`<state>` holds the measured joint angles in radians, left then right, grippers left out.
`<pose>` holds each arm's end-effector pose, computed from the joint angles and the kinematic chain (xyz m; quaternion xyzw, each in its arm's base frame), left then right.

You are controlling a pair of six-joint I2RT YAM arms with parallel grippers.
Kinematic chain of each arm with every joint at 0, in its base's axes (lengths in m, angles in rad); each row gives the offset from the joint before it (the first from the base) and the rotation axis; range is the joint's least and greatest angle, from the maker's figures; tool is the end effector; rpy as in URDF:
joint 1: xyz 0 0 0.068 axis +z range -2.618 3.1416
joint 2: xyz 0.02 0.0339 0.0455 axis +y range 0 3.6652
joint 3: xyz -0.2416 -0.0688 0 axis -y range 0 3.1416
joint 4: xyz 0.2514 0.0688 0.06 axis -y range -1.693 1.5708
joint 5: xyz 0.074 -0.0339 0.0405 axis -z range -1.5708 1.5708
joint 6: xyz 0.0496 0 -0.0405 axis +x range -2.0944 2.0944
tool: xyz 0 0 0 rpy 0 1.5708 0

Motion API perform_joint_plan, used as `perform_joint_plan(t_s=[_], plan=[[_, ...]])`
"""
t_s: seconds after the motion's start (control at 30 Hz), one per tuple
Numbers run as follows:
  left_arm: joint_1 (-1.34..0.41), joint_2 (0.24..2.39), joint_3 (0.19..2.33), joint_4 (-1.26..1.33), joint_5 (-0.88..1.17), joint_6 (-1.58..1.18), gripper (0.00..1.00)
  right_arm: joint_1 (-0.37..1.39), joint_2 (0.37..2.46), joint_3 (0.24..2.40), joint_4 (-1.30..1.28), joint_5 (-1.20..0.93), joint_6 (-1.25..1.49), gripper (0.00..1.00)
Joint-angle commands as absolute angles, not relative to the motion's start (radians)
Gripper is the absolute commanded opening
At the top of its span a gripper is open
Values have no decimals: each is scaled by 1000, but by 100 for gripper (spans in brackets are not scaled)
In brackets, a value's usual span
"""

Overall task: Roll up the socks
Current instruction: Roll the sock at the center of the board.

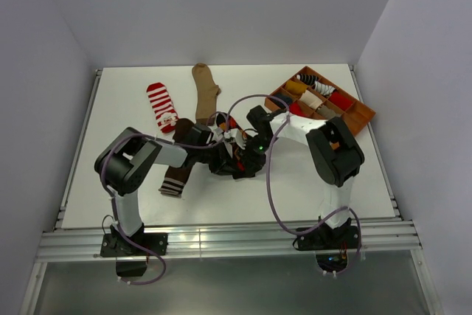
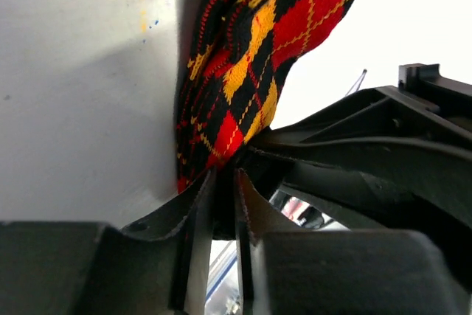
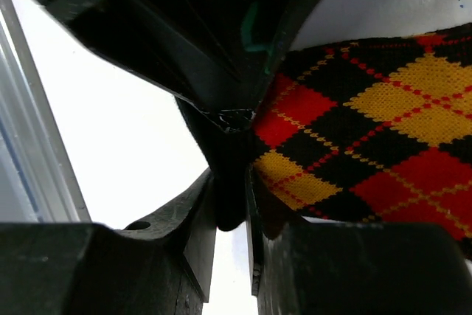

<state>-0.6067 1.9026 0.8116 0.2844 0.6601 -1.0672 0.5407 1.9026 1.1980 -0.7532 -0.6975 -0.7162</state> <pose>0.2671 -0.2224 0.0649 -0.0827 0.8822 -0.4633 0.0129 0.2766 0.2032 0.1135 -0.5672 0.7477 0.3352 0.0828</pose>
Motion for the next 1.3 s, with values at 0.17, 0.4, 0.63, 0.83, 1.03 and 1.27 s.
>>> perform_joint_plan(t_s=[0.17, 0.4, 0.63, 0.83, 1.03, 1.27], plan=[[-603, 1830, 776, 247, 486, -976, 27, 514, 1988, 1276, -913, -713, -736, 24], [-603, 1767, 762, 225, 404, -917, 30, 500, 2039, 1318, -953, -721, -732, 24], [-610, 1675, 733, 206, 304, -862, 33, 494, 2097, 1377, -1002, -722, -718, 24], [-655, 1594, 713, 222, 207, -769, 36, 469, 2167, 1475, -1100, -776, -736, 24], [-761, 1537, 646, 388, 131, -611, 40, 449, 2241, 1554, -1199, -798, -756, 24], [-824, 1566, 621, 567, 184, -490, 46, 440, 2302, 1604, -1256, -818, -775, 25]])
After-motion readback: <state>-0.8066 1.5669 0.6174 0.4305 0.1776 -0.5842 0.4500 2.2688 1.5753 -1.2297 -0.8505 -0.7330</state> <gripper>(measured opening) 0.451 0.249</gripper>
